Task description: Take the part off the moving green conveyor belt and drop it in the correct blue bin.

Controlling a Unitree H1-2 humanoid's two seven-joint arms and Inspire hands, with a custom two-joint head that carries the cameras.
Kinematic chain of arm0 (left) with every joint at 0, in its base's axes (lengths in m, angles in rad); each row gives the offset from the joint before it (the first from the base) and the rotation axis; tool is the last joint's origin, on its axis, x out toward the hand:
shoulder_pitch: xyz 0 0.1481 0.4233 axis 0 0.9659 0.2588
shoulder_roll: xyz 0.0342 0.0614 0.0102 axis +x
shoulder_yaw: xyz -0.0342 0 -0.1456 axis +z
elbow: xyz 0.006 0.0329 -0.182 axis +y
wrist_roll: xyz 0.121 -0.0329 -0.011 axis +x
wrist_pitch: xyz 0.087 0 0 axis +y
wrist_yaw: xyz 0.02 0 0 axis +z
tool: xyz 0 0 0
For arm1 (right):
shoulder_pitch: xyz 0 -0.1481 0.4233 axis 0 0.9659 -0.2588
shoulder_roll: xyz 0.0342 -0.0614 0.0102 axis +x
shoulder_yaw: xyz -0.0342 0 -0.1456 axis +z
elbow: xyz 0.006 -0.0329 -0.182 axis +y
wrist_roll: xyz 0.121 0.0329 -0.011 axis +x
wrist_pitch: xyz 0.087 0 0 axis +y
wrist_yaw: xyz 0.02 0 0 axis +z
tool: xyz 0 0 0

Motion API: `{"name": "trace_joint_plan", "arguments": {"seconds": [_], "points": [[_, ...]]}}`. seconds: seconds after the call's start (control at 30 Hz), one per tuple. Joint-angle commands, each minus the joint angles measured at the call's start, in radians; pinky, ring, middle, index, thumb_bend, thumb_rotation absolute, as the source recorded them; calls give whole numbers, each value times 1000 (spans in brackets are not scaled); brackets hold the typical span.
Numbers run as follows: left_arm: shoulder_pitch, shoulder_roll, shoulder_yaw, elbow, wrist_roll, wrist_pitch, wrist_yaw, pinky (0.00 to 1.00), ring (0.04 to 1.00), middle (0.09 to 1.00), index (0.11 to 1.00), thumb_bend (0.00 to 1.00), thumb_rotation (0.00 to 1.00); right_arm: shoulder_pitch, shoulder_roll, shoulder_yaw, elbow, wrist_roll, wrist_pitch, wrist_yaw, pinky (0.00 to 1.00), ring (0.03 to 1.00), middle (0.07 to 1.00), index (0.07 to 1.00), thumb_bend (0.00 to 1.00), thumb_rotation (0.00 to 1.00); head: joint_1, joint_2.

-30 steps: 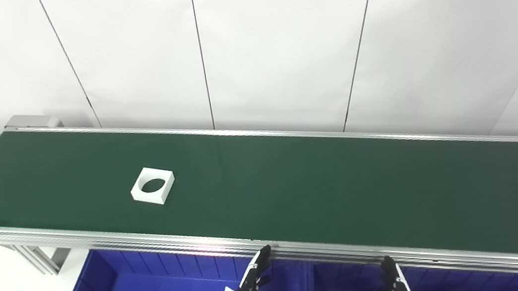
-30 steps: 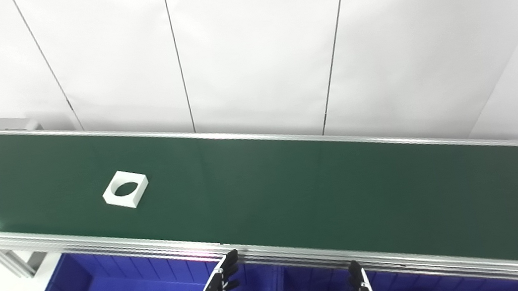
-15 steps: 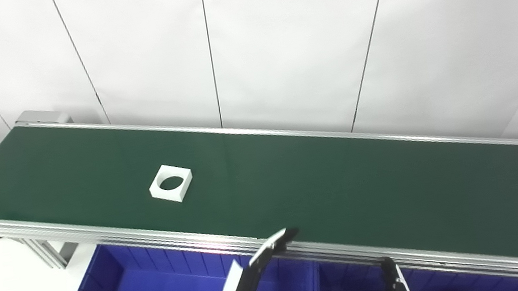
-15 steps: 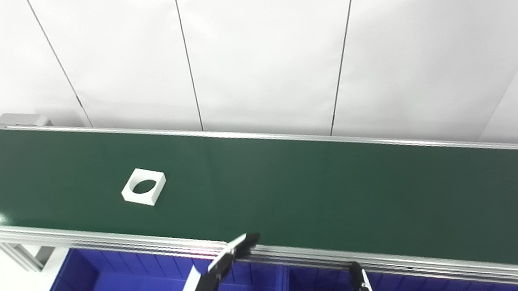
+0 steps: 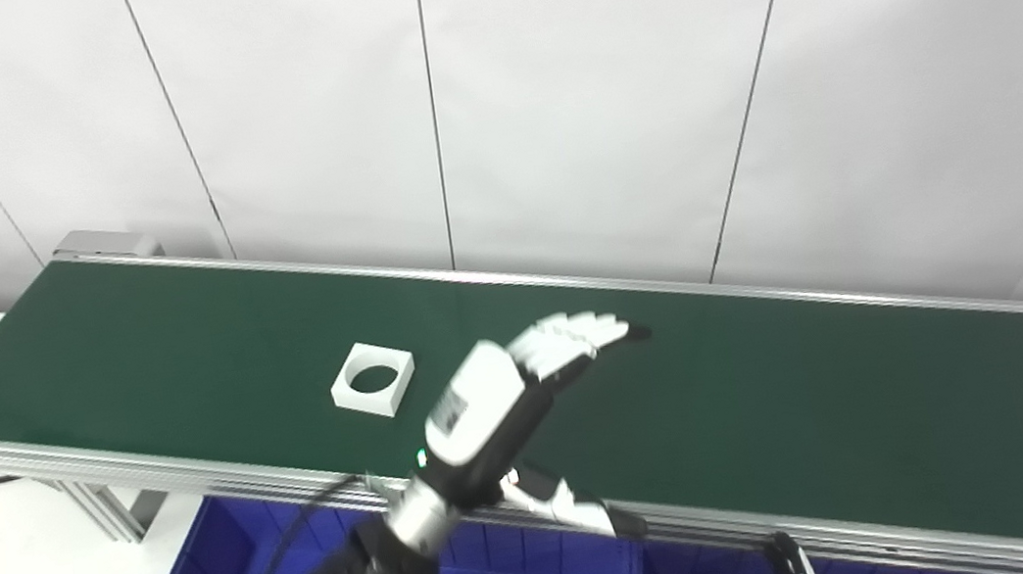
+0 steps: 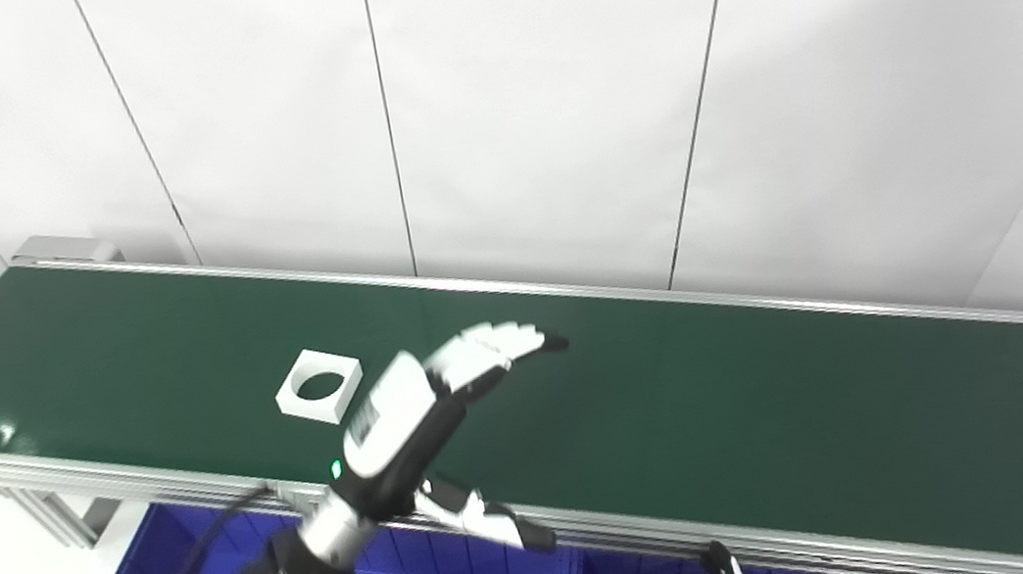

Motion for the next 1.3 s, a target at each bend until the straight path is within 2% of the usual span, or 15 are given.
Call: {"name": "trace_joint_plan", "arguments": {"seconds": [0.0, 0.17, 0.2, 0.23, 0.37, 0.57, 0.77, 0.93, 1.1, 1.27], "points": [[-72, 38, 25, -13, 33, 5, -48, 815, 863, 874, 850, 969, 535, -25, 14, -1, -21, 0, -36, 4, 1000, 1000, 997, 1000, 837, 1000, -1, 1], [-157, 81, 36, 29, 43, 8, -140, 823, 861, 864, 852, 995, 482, -24, 17, -6, -24, 6, -36, 13, 1000, 1000, 994, 1000, 834, 1000, 6, 4], [-179, 88, 35, 48, 46, 8, -158, 814, 845, 847, 836, 1000, 407, -24, 17, -6, -25, 5, -36, 12, 1000, 1000, 992, 1000, 832, 1000, 6, 4], [-199, 96, 32, 68, 53, 7, -175, 810, 836, 841, 829, 1000, 377, -24, 18, -6, -25, 6, -36, 12, 1000, 1000, 993, 1000, 832, 1000, 6, 4], [-257, 106, 23, 140, 97, 1, -210, 801, 821, 832, 821, 1000, 381, -21, 17, -7, -27, 9, -36, 19, 1000, 1000, 996, 1000, 838, 1000, 8, 7], [-335, 116, -7, 277, 150, 57, -297, 841, 852, 876, 863, 1000, 362, -17, 14, 1, -35, -3, -36, 7, 1000, 999, 992, 1000, 832, 1000, 7, 7], [-399, 117, -63, 458, 204, 61, -301, 829, 851, 879, 869, 1000, 360, -12, 11, 11, -42, -13, -36, -8, 1000, 1000, 993, 1000, 834, 1000, 5, 11], [-442, 112, -105, 565, 235, 72, -299, 835, 851, 871, 873, 1000, 350, -6, 8, 16, -49, -14, -36, -10, 1000, 998, 993, 1000, 834, 1000, 2, 12], [-479, 108, -137, 645, 237, 80, -310, 847, 855, 872, 883, 1000, 376, -3, 10, 13, -51, -6, -36, -3, 1000, 999, 993, 1000, 842, 1000, -1, 14], [-495, 99, -143, 685, 212, 141, -361, 873, 879, 893, 899, 1000, 347, 2, 10, 18, -60, -14, -36, -12, 1000, 998, 992, 1000, 844, 1000, -8, 19]]}}
